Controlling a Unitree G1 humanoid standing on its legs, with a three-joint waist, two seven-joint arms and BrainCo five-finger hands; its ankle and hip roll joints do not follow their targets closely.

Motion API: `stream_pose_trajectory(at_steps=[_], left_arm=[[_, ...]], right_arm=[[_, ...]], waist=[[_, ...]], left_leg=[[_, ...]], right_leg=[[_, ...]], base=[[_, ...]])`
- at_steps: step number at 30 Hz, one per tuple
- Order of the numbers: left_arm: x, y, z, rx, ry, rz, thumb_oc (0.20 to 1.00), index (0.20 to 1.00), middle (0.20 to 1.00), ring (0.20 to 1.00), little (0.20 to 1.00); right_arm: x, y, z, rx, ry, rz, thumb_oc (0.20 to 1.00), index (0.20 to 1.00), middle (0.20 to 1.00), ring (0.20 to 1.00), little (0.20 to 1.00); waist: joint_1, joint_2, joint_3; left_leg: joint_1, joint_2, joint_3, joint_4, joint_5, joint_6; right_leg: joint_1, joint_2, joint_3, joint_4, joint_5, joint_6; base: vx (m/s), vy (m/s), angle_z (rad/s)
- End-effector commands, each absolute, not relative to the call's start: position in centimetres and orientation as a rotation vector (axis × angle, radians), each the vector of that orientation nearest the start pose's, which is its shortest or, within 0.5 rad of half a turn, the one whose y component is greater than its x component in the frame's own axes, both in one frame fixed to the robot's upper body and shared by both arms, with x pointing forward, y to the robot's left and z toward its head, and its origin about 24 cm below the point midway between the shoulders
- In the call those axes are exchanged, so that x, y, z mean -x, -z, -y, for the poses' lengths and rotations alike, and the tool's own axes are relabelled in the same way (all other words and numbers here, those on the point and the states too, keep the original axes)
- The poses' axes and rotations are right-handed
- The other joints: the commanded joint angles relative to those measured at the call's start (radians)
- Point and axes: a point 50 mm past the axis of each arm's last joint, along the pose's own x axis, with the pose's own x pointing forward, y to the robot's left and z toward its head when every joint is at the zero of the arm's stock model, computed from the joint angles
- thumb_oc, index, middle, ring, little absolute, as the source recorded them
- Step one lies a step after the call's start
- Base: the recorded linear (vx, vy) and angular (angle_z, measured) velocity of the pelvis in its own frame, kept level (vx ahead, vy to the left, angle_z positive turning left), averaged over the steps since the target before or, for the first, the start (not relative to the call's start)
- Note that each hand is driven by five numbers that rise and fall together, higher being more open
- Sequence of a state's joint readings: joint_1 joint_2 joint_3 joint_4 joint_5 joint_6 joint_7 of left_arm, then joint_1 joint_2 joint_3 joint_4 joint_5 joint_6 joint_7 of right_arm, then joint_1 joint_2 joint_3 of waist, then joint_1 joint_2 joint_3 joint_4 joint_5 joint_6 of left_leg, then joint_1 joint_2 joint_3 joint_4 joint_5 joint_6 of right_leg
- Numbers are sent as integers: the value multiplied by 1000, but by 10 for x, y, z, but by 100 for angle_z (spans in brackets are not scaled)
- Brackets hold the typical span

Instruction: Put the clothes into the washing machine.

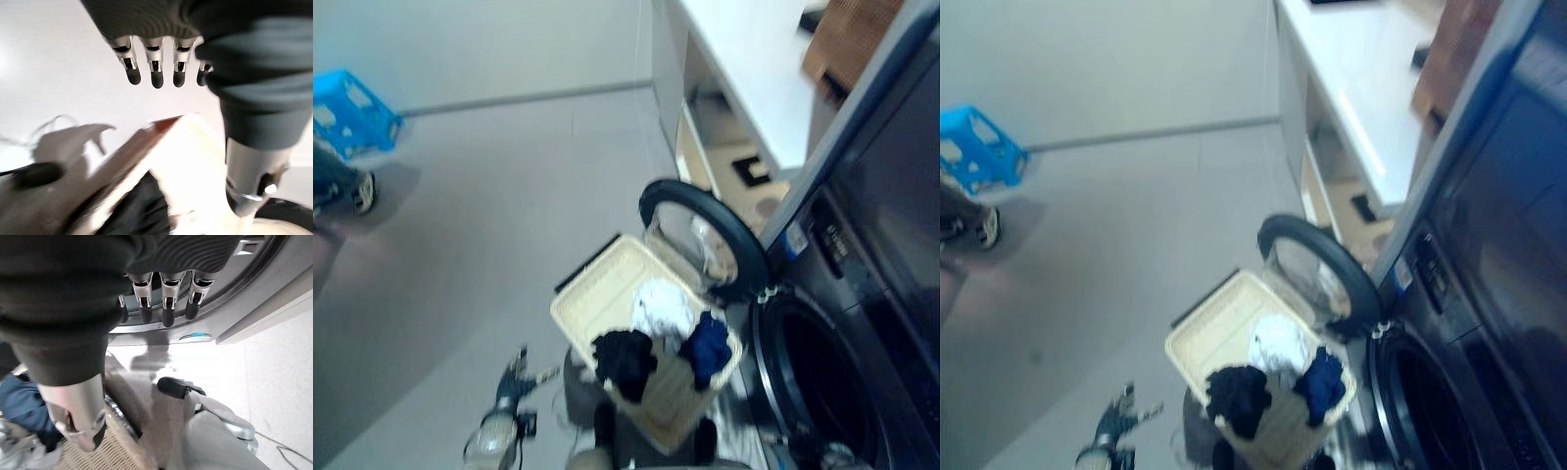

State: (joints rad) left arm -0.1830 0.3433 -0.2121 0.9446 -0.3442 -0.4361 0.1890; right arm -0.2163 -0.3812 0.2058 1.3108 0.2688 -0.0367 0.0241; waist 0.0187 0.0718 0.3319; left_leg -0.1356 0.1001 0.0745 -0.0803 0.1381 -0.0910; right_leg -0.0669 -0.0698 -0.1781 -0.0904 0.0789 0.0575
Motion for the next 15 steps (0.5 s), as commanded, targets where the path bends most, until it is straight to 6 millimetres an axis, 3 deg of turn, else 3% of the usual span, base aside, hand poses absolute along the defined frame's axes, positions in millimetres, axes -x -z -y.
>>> stream_pose_trajectory(at_steps=[1,5,7,15], left_arm=[[-274,13,-256,-251,-331,-84,1000,1000,1000,1000,1000],[-280,5,-254,-273,-330,-48,1000,1000,1000,1000,1000],[-319,-67,-240,-512,-269,258,1000,1000,1000,1000,1000],[-340,-126,-211,-828,-99,527,1000,1000,1000,1000,1000]], right_arm=[[-180,117,281,196,246,-978,1000,1000,1000,1000,1000],[-184,115,281,195,248,-967,1000,1000,1000,1000,1000],[-214,96,286,177,254,-869,1000,1000,1000,1000,1000],[-241,75,291,174,255,-785,1000,1000,1000,1000,1000]], waist=[[33,-42,51],[34,-42,63],[40,-62,172],[22,-77,188]], left_leg=[[25,-42,-10,-7,-81,21],[12,-45,-14,-7,-78,22],[-141,-65,-25,105,-77,25],[-373,-86,-37,251,-94,29]], right_leg=[[-96,-51,33,63,12,75],[-112,-51,34,71,12,75],[-260,-58,42,168,17,77],[-477,-65,44,275,21,83]], base=[[0,0,0],[-37,2,4],[-186,-53,5],[-71,-26,0]])
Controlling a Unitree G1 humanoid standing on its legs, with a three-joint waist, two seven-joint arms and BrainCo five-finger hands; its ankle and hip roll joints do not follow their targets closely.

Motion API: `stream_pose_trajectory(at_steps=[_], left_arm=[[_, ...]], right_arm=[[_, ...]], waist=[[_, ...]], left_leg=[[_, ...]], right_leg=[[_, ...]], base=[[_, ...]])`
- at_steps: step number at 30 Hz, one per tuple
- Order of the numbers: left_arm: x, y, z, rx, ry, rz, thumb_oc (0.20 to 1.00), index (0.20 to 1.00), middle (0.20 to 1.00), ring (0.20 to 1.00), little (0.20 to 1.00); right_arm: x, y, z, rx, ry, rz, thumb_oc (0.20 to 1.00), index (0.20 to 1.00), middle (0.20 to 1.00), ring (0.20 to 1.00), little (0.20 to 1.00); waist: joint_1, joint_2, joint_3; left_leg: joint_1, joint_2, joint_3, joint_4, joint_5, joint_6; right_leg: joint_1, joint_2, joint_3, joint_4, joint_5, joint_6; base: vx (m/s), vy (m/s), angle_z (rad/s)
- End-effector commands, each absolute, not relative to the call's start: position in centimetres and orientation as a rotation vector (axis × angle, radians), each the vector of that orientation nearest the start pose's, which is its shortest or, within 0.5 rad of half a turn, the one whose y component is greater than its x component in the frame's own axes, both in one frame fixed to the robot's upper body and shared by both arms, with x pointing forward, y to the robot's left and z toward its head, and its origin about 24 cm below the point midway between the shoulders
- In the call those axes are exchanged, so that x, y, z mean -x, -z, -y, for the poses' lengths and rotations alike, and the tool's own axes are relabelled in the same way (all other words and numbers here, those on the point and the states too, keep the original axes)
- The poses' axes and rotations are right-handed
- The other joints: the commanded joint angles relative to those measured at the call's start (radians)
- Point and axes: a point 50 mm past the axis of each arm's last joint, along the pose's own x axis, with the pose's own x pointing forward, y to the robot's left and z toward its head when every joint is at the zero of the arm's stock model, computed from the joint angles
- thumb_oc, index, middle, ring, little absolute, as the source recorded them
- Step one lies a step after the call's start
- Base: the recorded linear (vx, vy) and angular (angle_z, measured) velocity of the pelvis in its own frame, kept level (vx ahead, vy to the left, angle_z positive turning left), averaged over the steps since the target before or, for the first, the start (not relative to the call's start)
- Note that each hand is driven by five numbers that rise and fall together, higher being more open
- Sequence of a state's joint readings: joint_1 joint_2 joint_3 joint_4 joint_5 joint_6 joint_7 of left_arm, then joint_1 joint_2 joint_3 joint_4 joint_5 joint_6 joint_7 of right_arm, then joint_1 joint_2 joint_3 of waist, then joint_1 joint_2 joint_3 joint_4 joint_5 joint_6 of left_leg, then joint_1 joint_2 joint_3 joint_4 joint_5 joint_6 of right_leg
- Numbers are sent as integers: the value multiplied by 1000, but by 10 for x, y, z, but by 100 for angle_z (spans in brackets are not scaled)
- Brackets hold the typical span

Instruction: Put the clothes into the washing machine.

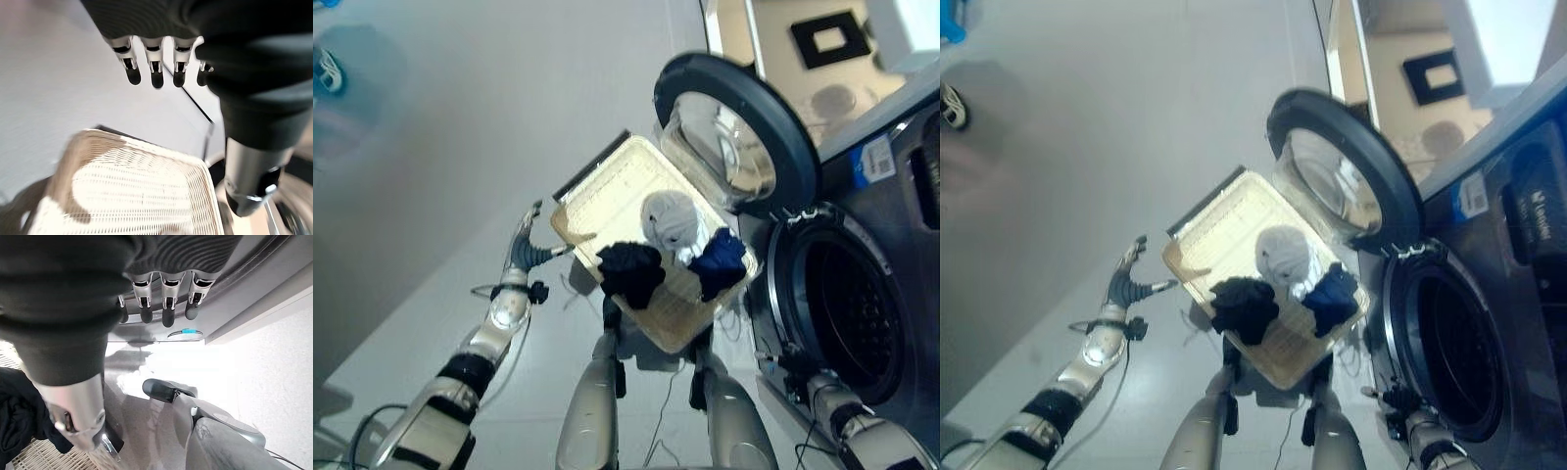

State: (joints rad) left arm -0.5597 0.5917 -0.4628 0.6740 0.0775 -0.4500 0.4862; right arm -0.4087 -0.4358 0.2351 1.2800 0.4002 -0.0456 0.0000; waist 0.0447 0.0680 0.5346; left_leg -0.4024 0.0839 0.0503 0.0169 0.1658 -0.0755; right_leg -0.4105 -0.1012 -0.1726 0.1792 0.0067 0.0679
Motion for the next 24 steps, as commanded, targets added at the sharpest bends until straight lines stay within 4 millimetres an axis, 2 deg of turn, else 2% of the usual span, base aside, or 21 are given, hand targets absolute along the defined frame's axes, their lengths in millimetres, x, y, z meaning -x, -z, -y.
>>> stream_pose_trajectory(at_steps=[1,3,6,7,11,18,24], left_arm=[[-342,-132,-208,-857,-79,550,1000,1000,1000,1000,1000],[-348,-147,-198,-938,-18,597,1000,1000,1000,1000,1000],[-352,-155,-192,-997,28,607,1000,1000,1000,1000,1000],[-356,-161,-184,-1056,102,600,1000,1000,1000,1000,1000],[-361,-166,-174,-1153,225,562,1000,1000,1000,1000,1000],[-367,-166,-164,-1268,343,477,1000,1000,1000,1000,1000],[-371,-156,-162,-1328,378,420,1000,1000,1000,1000,1000]], right_arm=[[-245,72,291,174,255,-775,1000,1000,1000,1000,1000],[-254,65,291,173,256,-748,1000,1000,1000,1000,1000],[-259,60,292,175,255,-732,1000,1000,1000,1000,1000],[-266,54,292,176,255,-711,1000,1000,1000,1000,1000],[-277,44,293,183,245,-672,1000,1000,1000,1000,1000],[-287,33,294,188,235,-628,1000,1000,1000,1000,1000],[-293,28,290,183,225,-603,1000,1000,1000,1000,1000]], waist=[[-8,-74,-15],[-19,-74,-15],[-28,-73,-15],[-35,-71,-15],[-48,-70,-15],[-63,-68,-15],[-71,-74,-15]], left_leg=[[-132,-71,-14,170,-124,14],[-193,-74,-17,207,-128,14],[-228,-73,-19,226,-130,15],[-267,-74,-24,247,-133,15],[-320,-74,-30,269,-133,11],[-371,-70,-35,285,-129,6],[-399,-70,-39,291,-125,2]], right_leg=[[-158,-32,40,17,95,72],[-216,-30,43,40,99,72],[-249,-28,48,56,100,72],[-289,-24,53,74,101,71],[-343,-14,59,90,105,69],[-397,-7,64,103,111,67],[-424,1,68,105,119,67]], base=[[-81,-31,9],[-60,-23,11],[-9,-5,2],[-16,-38,0],[-3,-29,8],[0,0,0],[4,-8,1]])
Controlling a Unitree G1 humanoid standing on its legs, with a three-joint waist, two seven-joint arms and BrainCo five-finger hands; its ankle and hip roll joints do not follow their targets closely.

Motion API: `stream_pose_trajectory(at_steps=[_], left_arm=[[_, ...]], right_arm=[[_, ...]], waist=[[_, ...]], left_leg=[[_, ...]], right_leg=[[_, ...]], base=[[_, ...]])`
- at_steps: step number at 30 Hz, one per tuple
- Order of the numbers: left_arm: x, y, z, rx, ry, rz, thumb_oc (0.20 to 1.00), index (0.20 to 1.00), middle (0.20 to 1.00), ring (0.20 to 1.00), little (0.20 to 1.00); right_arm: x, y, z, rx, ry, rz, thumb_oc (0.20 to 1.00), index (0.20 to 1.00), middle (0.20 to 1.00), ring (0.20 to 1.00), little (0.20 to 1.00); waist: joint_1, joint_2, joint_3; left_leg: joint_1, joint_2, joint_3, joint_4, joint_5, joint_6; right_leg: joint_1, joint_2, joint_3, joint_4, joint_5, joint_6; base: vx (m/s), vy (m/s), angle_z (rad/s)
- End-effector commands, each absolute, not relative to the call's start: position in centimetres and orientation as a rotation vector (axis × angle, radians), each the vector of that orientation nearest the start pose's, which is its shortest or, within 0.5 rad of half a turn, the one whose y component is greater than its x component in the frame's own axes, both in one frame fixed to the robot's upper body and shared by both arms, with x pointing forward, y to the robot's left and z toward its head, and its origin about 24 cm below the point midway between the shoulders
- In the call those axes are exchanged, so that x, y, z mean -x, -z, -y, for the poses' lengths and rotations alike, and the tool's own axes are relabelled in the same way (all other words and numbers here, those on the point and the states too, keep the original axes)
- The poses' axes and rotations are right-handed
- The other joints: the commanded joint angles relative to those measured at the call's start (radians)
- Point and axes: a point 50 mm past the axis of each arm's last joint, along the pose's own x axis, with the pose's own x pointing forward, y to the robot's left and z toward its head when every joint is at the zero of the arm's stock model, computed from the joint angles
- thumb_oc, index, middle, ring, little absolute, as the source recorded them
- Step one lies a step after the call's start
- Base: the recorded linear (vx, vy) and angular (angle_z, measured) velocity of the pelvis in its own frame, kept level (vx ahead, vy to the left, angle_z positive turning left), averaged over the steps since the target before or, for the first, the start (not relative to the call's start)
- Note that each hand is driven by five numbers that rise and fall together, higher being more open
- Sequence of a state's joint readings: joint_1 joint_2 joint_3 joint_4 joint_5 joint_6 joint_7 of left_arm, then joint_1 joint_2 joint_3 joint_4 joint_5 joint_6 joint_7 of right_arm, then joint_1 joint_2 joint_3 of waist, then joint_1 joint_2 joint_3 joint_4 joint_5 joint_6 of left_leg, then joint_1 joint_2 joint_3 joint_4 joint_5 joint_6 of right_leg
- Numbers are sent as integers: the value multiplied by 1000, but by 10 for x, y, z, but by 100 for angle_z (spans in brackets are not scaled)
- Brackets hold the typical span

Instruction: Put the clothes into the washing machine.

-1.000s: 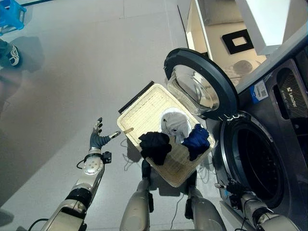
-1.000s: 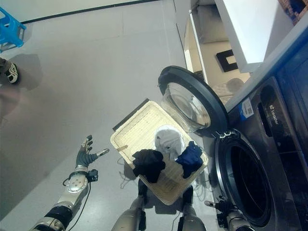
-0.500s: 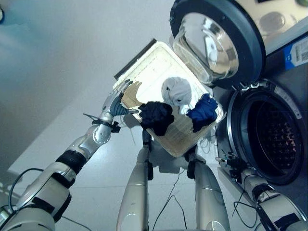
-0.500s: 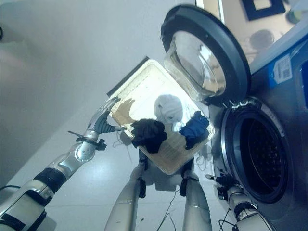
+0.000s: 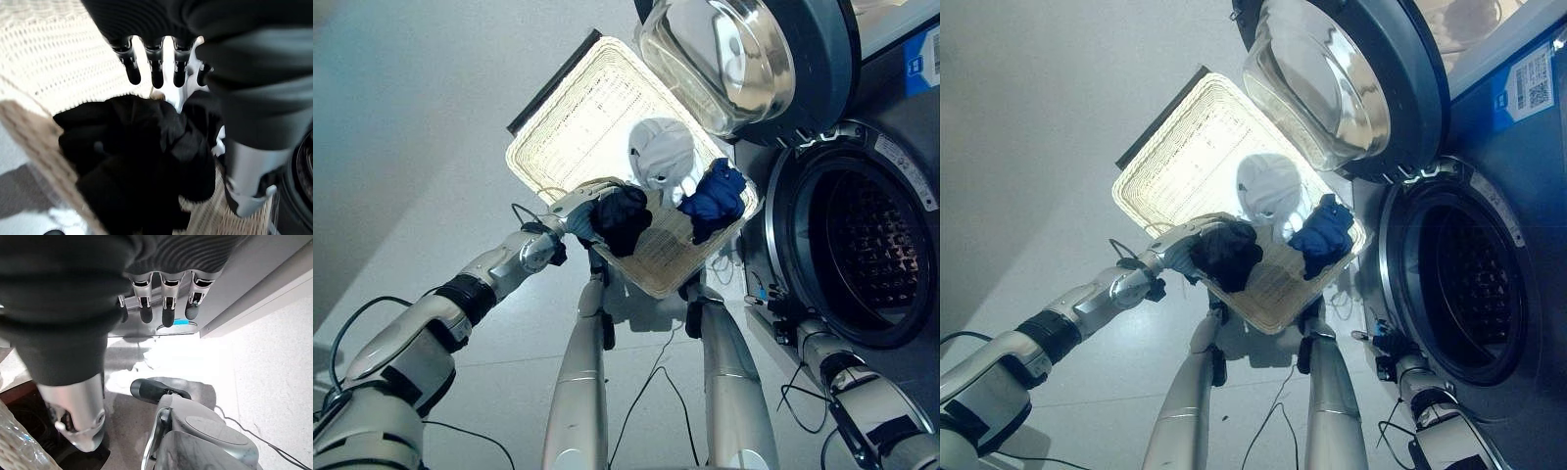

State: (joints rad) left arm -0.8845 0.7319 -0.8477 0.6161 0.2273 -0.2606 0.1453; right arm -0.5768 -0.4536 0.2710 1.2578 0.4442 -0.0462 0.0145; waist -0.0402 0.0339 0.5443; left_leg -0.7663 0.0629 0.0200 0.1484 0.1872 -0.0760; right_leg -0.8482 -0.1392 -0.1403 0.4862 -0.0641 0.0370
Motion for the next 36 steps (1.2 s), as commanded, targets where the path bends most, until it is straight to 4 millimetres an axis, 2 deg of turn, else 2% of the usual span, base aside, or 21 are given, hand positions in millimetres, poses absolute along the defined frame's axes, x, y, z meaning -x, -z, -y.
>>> stream_pose_trajectory(at_steps=[1,11,13,18,21,28,29,31,32,36], left_arm=[[-371,-153,-162,-1330,382,414,1000,1000,1000,1000,1000],[-380,-133,-174,-1469,297,319,1000,1000,1000,1000,1000],[-384,-123,-186,-1518,221,271,1000,1000,1000,1000,1000],[-385,-111,-197,-1544,119,265,1000,1000,1000,1000,1000],[-387,-110,-197,-1538,60,281,1000,1000,1000,1000,1000],[-387,-109,-197,-1536,44,286,1000,1000,1000,1000,1000],[-387,-104,-198,-1528,-15,298,1000,1000,1000,1000,1000],[-387,-104,-198,-1528,-15,298,1000,1000,1000,1000,1000],[-387,-100,-197,-1521,-50,301,1000,1000,1000,1000,1000],[-386,-93,-199,-1550,-76,266,1000,1000,1000,1000,1000]], right_arm=[[-292,29,290,183,224,-605,1000,1000,1000,1000,1000],[-302,24,281,174,200,-576,1000,1000,1000,1000,1000],[-308,21,274,173,184,-562,1000,1000,1000,1000,1000],[-310,22,266,173,165,-558,1000,1000,1000,1000,1000],[-314,21,259,171,154,-553,1000,1000,1000,1000,1000],[-314,22,257,170,150,-552,1000,1000,1000,1000,1000],[-318,21,249,169,135,-547,1000,1000,1000,1000,1000],[-318,21,249,169,135,-547,1000,1000,1000,1000,1000],[-322,20,240,164,119,-536,1000,1000,1000,1000,1000],[-326,19,230,157,100,-527,1000,1000,1000,1000,1000]], waist=[[15,-40,-24],[5,-57,-24],[-1,-71,-24],[-5,-87,-24],[-9,-97,-24],[-11,-100,-24],[-14,-113,-24],[-14,-113,-24],[-19,-127,-24],[-25,-145,-24]], left_leg=[[-30,-47,-8,163,-154,2],[-52,-46,-13,157,-144,-3],[-64,-43,-15,149,-132,-6],[-61,-38,-17,147,-133,-9],[-62,-39,-18,142,-130,-10],[-62,-39,-19,141,-130,-10],[-67,-40,-22,140,-126,-12],[-67,-40,-22,140,-126,-12],[-73,-41,-25,139,-123,-11],[-78,-41,-29,136,-118,-11]], right_leg=[[18,41,36,-199,184,99],[-3,55,38,-203,193,98],[-11,61,37,-210,202,97],[-6,72,39,-213,201,95],[-6,76,40,-219,204,94],[-6,78,41,-219,204,94],[-6,83,42,-221,206,92],[-6,83,42,-221,206,92],[-10,90,43,-225,210,91],[-11,97,45,-230,218,92]], base=[[0,0,0],[-2,-6,0],[-9,-36,1],[3,-10,-4],[-2,-8,-4],[0,0,0],[0,0,0],[1,-8,-3],[2,-16,-6],[3,-9,-2]])
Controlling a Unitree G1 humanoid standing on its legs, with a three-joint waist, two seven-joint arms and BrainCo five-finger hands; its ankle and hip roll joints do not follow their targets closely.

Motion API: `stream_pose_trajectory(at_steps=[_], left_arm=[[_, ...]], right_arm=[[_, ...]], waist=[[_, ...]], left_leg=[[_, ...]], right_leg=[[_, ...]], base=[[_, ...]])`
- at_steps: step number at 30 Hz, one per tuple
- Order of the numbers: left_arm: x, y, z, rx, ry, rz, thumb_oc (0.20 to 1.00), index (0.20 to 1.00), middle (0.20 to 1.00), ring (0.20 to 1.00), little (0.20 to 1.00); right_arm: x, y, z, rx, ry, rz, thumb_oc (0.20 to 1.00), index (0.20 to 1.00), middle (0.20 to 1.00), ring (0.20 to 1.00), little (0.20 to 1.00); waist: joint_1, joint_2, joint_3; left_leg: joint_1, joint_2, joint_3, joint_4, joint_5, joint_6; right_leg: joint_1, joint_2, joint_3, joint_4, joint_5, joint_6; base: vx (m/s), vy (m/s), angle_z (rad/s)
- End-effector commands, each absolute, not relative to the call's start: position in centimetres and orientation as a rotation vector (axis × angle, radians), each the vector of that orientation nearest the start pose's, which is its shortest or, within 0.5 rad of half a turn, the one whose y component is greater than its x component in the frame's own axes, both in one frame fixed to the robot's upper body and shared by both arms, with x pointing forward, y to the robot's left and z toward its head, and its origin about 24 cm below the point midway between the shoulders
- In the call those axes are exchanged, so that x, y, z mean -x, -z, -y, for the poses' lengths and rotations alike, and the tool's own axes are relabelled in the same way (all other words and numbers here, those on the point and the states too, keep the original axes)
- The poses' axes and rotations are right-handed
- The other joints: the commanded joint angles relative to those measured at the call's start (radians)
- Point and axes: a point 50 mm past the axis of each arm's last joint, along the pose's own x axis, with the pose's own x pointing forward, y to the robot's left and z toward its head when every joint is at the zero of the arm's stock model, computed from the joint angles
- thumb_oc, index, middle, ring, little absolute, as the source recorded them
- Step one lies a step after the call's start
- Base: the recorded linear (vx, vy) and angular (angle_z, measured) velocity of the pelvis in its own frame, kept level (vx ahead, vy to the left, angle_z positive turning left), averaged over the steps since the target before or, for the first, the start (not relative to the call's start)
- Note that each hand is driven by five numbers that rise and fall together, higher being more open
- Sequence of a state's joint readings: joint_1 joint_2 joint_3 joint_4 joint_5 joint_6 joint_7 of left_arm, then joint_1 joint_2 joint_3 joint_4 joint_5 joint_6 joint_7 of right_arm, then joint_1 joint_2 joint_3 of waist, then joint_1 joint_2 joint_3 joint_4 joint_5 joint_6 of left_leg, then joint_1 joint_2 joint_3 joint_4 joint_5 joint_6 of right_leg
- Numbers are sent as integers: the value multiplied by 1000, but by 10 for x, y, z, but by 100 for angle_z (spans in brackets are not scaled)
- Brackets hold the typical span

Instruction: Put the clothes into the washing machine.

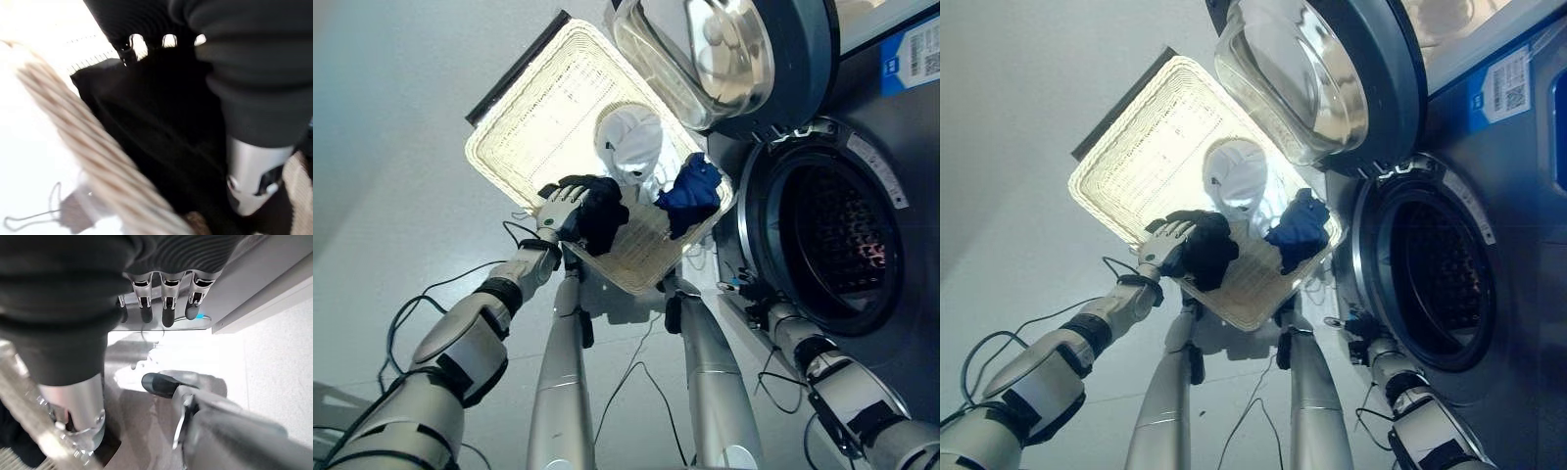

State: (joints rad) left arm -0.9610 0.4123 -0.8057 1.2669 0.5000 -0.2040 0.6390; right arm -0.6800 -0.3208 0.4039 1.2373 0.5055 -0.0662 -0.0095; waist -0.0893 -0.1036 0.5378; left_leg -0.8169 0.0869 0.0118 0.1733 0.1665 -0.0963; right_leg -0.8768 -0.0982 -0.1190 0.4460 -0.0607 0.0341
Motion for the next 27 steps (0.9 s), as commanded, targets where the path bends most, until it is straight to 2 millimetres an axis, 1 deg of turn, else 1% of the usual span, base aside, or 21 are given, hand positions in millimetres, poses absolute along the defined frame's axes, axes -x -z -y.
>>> stream_pose_trajectory(at_steps=[1,6,7,8,9,10,11,19,22,23,24,27], left_arm=[[-386,-92,-199,-1555,-81,264,1000,1000,1000,1000,1000],[-388,-93,-200,-1572,-88,243,1000,1000,1000,1000,1000],[-388,-93,-200,-1578,-81,227,595,595,595,595,595],[-388,-93,-200,-1579,-80,226,558,558,558,558,558],[-388,-92,-200,-1582,-76,218,385,385,385,385,385],[-388,-92,-200,-1582,-76,218,304,304,304,304,304],[-388,-91,-200,-1586,-69,206,200,200,200,200,200],[-386,-83,-202,-1585,-46,158,200,200,200,200,200],[-386,-81,-201,-1567,-40,137,200,200,200,200,200],[-385,-81,-201,-1551,-49,130,200,200,200,200,200],[-385,-81,-202,-1548,-50,129,200,200,200,200,200],[-385,-81,-205,-1474,-90,117,200,200,200,200,200]], right_arm=[[-327,18,228,156,97,-524,1000,1000,1000,1000,1000],[-329,17,222,149,88,-518,1000,1000,1000,1000,1000],[-330,17,220,148,85,-515,1000,1000,1000,1000,1000],[-330,17,220,148,85,-515,1000,1000,1000,1000,1000],[-330,17,220,147,84,-514,1000,1000,1000,1000,1000],[-330,17,220,147,84,-514,1000,1000,1000,1000,1000],[-330,17,219,146,83,-514,1000,1000,1000,1000,1000],[-333,12,219,105,91,-463,1000,1000,1000,1000,1000],[-338,5,218,61,93,-405,1000,1000,1000,1000,1000],[-341,-1,218,20,95,-364,1000,1000,1000,1000,1000],[-341,-1,218,14,93,-361,1000,1000,1000,1000,1000],[-348,-17,219,-109,90,-248,1000,1000,1000,1000,1000]], waist=[[23,-10,-18],[20,-17,-18],[19,-19,-18],[19,-19,-18],[18,-19,-18],[18,-19,-18],[17,-19,-18],[18,-14,-18],[18,-9,-18],[18,-7,-18],[18,-7,-18],[18,-1,-18]], left_leg=[[-28,-66,-21,110,-95,9],[-33,-68,-23,110,-94,9],[-34,-68,-22,109,-92,8],[-34,-68,-23,109,-92,8],[-35,-70,-24,110,-93,9],[-35,-70,-24,110,-93,9],[-36,-71,-24,110,-93,9],[-38,-72,-22,112,-92,9],[-40,-73,-22,114,-90,9],[-40,-73,-21,112,-88,10],[-40,-73,-21,111,-88,10],[-42,-75,-22,113,-87,9]], right_leg=[[17,57,24,-191,216,95],[16,58,25,-197,222,97],[16,58,24,-199,224,97],[16,58,25,-199,224,97],[15,58,25,-199,225,97],[15,58,25,-199,225,97],[14,58,26,-199,225,97],[12,54,25,-200,227,98],[10,53,28,-195,225,99],[8,53,28,-194,225,99],[8,53,28,-194,226,99],[5,52,30,-191,224,99]], base=[[0,0,0],[1,-9,-3],[0,0,0],[0,0,0],[0,0,0],[0,0,0],[0,0,0],[5,1,-3],[6,9,-2],[0,0,0],[0,0,0],[0,0,0]])
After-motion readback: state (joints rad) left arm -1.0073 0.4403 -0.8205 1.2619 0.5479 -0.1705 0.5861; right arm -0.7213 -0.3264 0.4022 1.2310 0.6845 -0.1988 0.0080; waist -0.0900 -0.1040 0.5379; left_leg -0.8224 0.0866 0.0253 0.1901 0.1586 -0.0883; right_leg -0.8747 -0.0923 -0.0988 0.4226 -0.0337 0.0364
